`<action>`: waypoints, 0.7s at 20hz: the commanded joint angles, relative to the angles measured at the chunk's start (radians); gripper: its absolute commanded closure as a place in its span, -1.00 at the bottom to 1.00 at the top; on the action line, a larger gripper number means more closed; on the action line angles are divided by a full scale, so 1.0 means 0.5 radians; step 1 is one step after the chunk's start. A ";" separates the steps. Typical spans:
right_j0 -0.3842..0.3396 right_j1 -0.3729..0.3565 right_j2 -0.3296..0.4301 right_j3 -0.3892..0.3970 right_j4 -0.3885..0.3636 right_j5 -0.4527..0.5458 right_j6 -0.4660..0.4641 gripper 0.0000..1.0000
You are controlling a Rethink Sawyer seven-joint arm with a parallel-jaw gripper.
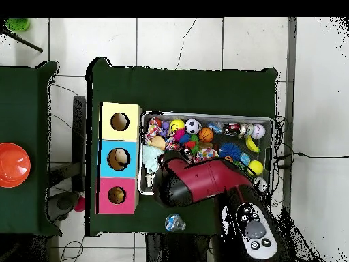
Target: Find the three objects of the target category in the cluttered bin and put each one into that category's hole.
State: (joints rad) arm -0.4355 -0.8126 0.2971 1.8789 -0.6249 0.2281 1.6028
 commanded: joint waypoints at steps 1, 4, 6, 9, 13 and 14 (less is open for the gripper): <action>-0.051 0.126 -0.105 -0.115 0.246 0.359 0.331 -1.00; -0.069 0.159 -0.098 -0.110 0.367 0.497 0.291 -1.00; -0.043 0.177 -0.136 -0.124 0.375 0.549 0.254 -1.00; -0.078 0.201 -0.111 -0.064 0.499 0.607 0.271 -1.00; -0.123 0.209 -0.052 0.011 0.622 0.773 0.213 -1.00; -0.133 0.204 -0.040 0.032 0.653 0.811 0.207 -1.00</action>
State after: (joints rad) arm -0.4651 -0.7512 0.2655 1.8788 -0.3885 0.4800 1.6028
